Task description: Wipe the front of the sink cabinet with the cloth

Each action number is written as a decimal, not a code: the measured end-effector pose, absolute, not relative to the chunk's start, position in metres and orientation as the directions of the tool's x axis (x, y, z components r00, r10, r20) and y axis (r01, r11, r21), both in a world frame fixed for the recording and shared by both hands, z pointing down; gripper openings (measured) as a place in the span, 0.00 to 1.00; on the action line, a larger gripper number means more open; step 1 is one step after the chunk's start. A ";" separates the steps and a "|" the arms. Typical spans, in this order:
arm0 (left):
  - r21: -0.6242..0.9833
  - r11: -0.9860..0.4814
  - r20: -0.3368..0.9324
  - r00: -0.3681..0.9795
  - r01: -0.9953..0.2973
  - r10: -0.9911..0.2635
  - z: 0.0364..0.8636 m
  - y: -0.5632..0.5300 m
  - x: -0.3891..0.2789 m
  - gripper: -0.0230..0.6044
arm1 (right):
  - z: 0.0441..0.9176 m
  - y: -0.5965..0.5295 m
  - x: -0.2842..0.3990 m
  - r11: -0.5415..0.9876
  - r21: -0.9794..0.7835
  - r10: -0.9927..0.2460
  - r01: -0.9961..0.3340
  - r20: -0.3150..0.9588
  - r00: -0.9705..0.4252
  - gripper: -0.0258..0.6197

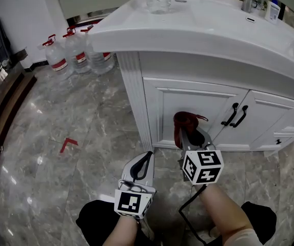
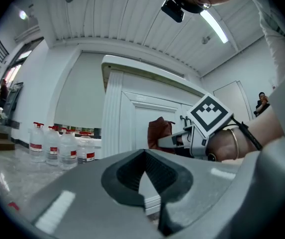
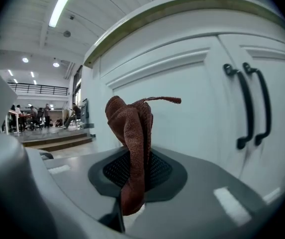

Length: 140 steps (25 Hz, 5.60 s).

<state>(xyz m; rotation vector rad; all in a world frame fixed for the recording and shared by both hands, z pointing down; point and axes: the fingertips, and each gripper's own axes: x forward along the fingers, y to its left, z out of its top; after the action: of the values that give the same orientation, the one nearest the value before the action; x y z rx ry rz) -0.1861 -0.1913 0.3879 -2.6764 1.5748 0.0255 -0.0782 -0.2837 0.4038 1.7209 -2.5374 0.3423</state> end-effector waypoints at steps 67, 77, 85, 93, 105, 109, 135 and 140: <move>0.052 -0.483 0.027 0.485 -0.874 -0.874 0.427 -0.210 -0.183 0.04 | 0.505 -0.282 -0.072 0.315 -0.201 -0.863 -0.928 0.346 -0.368 0.17; 0.058 -0.416 0.043 0.418 -0.908 -0.907 0.435 -0.218 -0.238 0.04 | 0.529 -0.308 -0.181 0.414 -0.269 -0.800 -0.869 0.347 -0.489 0.17; 0.061 -0.430 0.046 0.433 -0.901 -0.900 0.440 -0.226 -0.233 0.04 | 0.538 -0.317 -0.173 0.407 -0.262 -0.807 -0.875 0.346 -0.479 0.17; 0.039 -0.468 0.053 0.470 -0.883 -0.881 0.439 -0.227 -0.201 0.04 | 0.541 -0.316 -0.133 0.361 -0.243 -0.829 -0.900 0.359 -0.429 0.17; 0.032 -0.526 0.060 0.527 -0.850 -0.848 0.445 -0.232 -0.148 0.04 | 0.536 -0.306 -0.049 0.285 -0.213 -0.869 -0.935 0.355 -0.345 0.17; 0.024 -0.555 0.066 0.555 -0.831 -0.829 0.447 -0.232 -0.127 0.04 | 0.531 -0.302 -0.012 0.228 -0.210 -0.888 -0.951 0.356 -0.291 0.17; 0.042 -0.505 0.104 0.506 -0.862 -0.856 0.460 -0.226 -0.160 0.04 | 0.574 -0.273 -0.019 0.168 -0.271 -0.871 -0.948 0.410 -0.272 0.17; 0.045 -0.460 0.104 0.462 -0.887 -0.881 0.461 -0.231 -0.197 0.04 | 0.590 -0.285 -0.100 0.271 -0.288 -0.825 -0.919 0.422 -0.376 0.17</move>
<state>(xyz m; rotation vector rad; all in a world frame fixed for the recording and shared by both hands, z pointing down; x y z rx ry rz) -0.1974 -0.2309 0.4613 -2.7646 1.6756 -0.1060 -0.0998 -0.2849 0.5901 1.6332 -2.3475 0.7336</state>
